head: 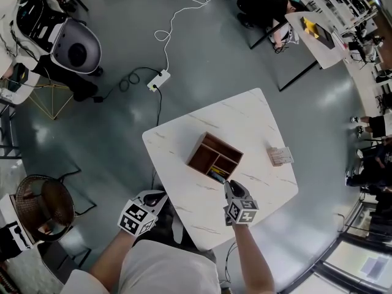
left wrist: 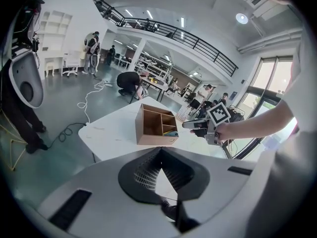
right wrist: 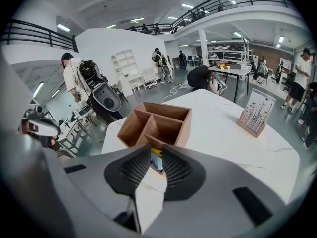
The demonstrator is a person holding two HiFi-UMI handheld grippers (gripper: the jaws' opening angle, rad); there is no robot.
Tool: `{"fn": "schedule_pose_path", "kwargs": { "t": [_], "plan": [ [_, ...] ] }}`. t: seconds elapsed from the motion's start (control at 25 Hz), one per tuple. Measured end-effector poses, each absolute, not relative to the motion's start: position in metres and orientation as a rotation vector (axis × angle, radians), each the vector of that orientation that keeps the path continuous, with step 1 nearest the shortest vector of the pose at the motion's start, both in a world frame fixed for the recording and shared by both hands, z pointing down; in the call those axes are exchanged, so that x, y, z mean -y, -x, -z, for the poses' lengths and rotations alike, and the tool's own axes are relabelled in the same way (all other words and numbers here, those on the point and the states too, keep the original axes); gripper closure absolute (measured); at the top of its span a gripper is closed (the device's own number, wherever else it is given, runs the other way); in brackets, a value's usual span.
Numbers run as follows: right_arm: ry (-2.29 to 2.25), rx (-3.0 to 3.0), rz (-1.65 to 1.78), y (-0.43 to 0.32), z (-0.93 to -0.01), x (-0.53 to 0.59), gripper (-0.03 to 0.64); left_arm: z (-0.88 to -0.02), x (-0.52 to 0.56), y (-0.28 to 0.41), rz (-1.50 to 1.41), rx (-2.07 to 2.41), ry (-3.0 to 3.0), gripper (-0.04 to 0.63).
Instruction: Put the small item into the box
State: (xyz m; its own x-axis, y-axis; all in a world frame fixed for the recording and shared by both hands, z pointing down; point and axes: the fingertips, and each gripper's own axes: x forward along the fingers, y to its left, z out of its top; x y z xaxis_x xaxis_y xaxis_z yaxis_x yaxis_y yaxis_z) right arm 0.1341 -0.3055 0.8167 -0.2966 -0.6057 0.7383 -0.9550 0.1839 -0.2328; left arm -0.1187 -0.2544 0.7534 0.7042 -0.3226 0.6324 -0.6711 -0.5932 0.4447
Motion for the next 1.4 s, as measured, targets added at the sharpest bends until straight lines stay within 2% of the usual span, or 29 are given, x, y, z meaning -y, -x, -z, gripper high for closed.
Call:
{"fn": "schedule_pose_path", "kwargs": {
  "t": [0.52,0.84,1.4],
  "plan": [
    [-1.508,2.028,-0.876,-0.120,-0.763,0.275,0.534,-0.742,0.235,0.114,-0.640,0.676,-2.287,0.581],
    [-1.572,2.061,-0.823,-0.126,-0.732,0.245,0.563,-0.734,0.223,0.110,-0.639,0.676,-2.334,0.581],
    [-1.610,2.199,-0.812,-0.125,-0.674,0.135,0.586,-0.688,0.152,0.106,-0.629,0.736,-2.396,0.581]
  ]
}}
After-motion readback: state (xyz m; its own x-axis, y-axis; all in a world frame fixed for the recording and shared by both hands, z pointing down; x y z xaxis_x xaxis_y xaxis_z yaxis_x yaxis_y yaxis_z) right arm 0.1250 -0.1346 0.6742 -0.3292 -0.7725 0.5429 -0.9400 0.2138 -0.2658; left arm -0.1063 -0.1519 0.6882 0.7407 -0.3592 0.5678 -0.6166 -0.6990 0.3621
